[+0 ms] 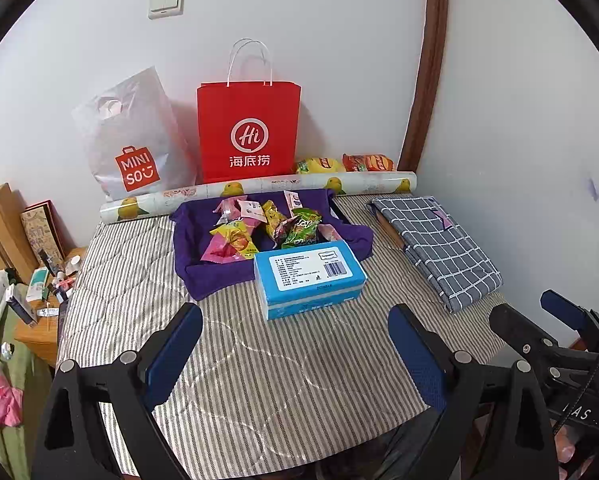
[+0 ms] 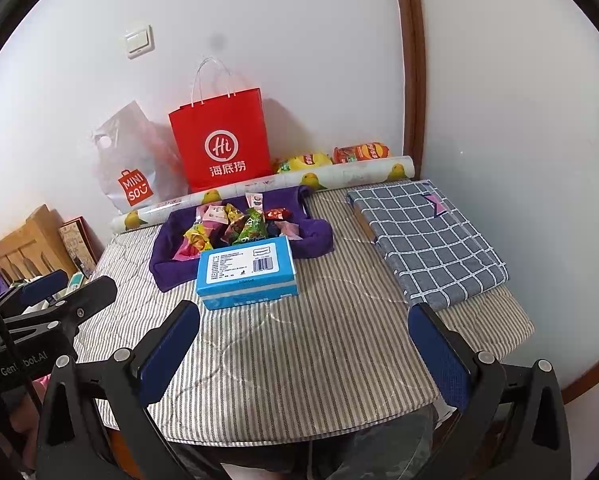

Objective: Organize snacks

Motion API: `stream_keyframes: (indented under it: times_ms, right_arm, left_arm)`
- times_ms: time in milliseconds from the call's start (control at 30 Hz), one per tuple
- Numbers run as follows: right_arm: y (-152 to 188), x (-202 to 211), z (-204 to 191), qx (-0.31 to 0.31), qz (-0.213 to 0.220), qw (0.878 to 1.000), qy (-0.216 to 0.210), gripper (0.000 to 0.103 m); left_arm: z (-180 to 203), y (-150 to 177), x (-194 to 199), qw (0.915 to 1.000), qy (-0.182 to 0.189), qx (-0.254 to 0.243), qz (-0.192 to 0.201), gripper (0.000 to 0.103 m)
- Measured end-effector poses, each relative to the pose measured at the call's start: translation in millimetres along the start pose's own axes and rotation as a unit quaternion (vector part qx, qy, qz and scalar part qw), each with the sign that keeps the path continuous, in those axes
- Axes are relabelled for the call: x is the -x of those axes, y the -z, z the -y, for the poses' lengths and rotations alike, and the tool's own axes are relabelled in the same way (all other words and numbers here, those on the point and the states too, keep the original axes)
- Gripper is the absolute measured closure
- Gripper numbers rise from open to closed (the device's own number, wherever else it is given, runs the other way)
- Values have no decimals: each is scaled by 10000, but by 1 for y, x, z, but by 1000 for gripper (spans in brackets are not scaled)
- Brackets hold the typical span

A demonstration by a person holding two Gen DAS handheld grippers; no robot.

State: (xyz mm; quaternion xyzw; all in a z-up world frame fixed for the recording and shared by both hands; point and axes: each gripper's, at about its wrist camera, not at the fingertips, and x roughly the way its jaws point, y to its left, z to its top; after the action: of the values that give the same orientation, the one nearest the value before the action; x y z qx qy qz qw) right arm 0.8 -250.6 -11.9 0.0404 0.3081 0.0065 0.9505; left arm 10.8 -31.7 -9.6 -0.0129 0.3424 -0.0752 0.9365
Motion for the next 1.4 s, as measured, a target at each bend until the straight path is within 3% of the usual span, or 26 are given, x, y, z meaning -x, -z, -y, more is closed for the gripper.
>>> stream_keyframes:
  times_ms: [1400]
  right_arm:
    - [-1,8,-4,3,51,10000,-19,1]
  left_arm:
    - [3,2,-1,10000,28,28,-2,9]
